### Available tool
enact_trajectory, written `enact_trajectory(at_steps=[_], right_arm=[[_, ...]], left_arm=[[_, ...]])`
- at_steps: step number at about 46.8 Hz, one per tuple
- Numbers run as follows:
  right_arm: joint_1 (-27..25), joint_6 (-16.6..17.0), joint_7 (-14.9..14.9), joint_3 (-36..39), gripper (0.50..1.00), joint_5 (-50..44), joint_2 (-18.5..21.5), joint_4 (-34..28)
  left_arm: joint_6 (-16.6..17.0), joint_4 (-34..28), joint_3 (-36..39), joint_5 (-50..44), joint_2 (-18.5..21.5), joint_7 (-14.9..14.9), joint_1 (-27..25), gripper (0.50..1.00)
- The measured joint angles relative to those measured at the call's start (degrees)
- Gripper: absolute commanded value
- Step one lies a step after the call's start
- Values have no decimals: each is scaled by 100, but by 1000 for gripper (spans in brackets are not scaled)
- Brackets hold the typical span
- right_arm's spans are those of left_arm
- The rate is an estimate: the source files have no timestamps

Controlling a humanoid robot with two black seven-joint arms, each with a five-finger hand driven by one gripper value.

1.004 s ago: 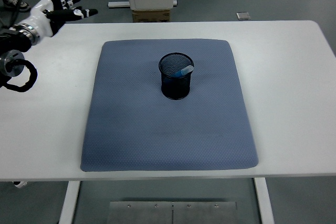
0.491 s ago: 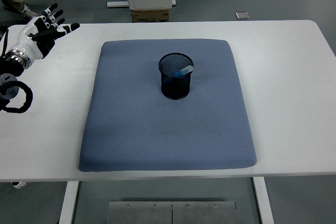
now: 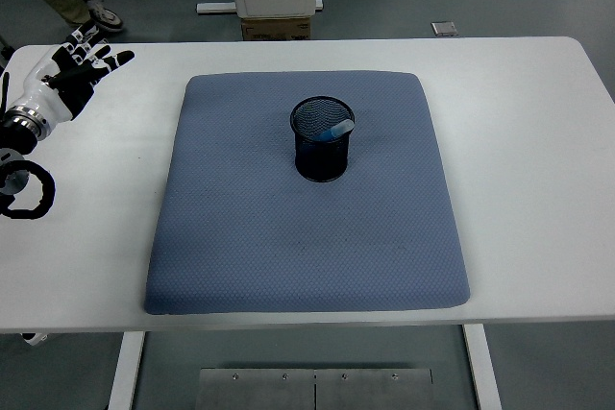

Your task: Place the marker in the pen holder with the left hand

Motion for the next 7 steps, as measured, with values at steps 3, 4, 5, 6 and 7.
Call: enact_trajectory(at_steps=[3,4,5,6,7], right_arm=[[0,1,0,12,1000,11,0,0],[0,2,0,11,1000,11,0,0],[0,3,0,7,1000,9,0,0],[0,5,0,5,1000,8,0,0],[0,6,0,3,1000,5,0,0]], left_arm=[[0,0,-4,0,-1,0,7,1000],[0,0,-4,0,-1,0,7,1000],[0,0,-4,0,-1,0,7,1000],[0,0,-5,0,-1,0,16,1000],[0,0,-5,0,-7,0,22,1000]])
